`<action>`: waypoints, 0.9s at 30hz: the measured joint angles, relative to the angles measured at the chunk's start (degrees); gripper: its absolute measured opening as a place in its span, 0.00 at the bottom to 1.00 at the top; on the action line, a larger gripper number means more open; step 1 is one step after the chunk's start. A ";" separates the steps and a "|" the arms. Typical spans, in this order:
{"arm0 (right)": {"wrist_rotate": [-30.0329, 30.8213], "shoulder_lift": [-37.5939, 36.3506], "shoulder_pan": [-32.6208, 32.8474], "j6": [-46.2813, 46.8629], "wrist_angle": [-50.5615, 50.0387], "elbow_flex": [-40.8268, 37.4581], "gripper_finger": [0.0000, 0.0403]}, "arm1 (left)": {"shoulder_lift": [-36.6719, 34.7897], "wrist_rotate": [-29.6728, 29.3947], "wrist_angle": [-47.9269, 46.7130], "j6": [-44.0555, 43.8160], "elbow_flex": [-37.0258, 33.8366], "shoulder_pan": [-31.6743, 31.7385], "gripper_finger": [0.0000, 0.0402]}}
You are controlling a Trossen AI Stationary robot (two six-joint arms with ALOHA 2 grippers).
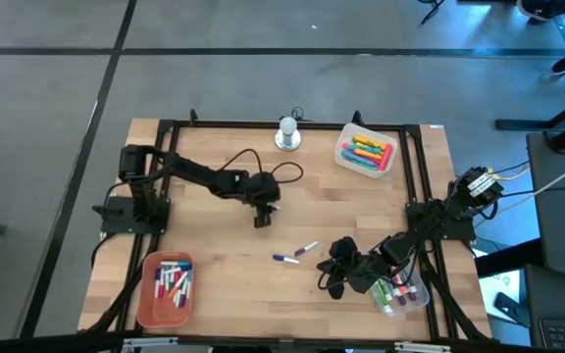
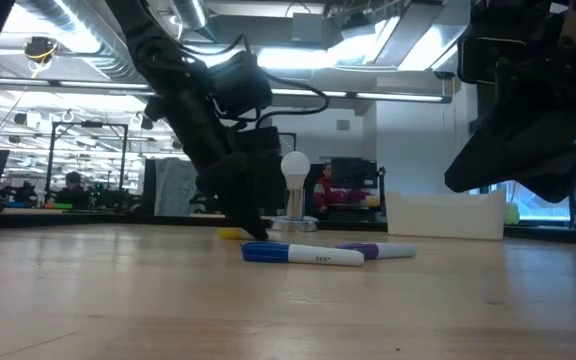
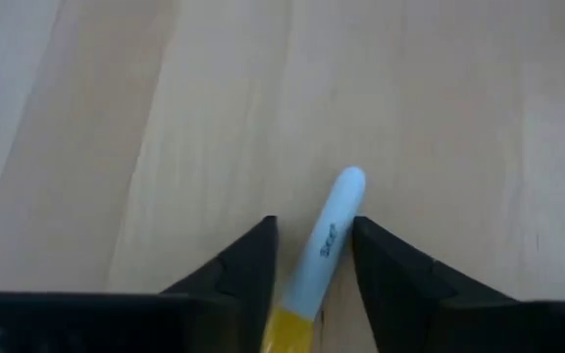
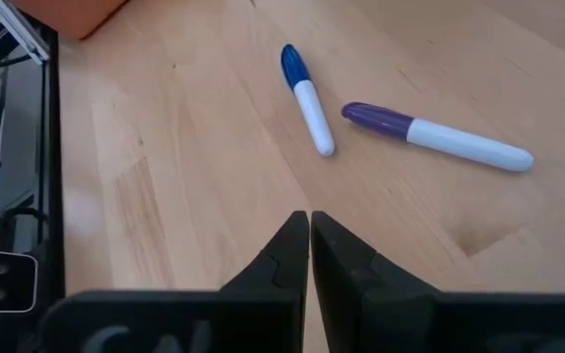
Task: Pick & Place Markers
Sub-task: Put the small yellow highlighter pen into the orange bin
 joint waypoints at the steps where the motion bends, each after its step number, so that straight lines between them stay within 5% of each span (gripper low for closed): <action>1: 0.00 0.00 0.00 0.04 -0.01 0.00 0.04 | 0.00 -0.19 -0.49 -1.99 0.00 0.00 0.31; 7: 0.00 0.00 -0.02 2.70 -0.42 0.00 0.04 | 0.03 -2.96 -0.63 -8.95 -0.14 0.07 0.08; 11: 0.00 0.00 -0.02 2.69 -0.43 0.00 0.04 | -1.47 -3.61 -1.75 -8.98 -0.35 -0.27 0.07; 14: 0.00 0.00 -0.07 2.52 -0.64 0.00 0.04 | -6.17 -7.10 -11.44 -11.91 -0.82 -3.20 0.09; 19: -0.04 0.00 -1.15 -0.27 -1.75 0.00 0.04 | -20.68 -15.22 -28.96 -23.18 -0.60 -15.36 0.09; 27: -3.72 0.00 -4.12 -1.22 -2.17 0.00 0.04 | -38.13 -9.84 -49.31 -58.20 -0.96 -44.50 0.11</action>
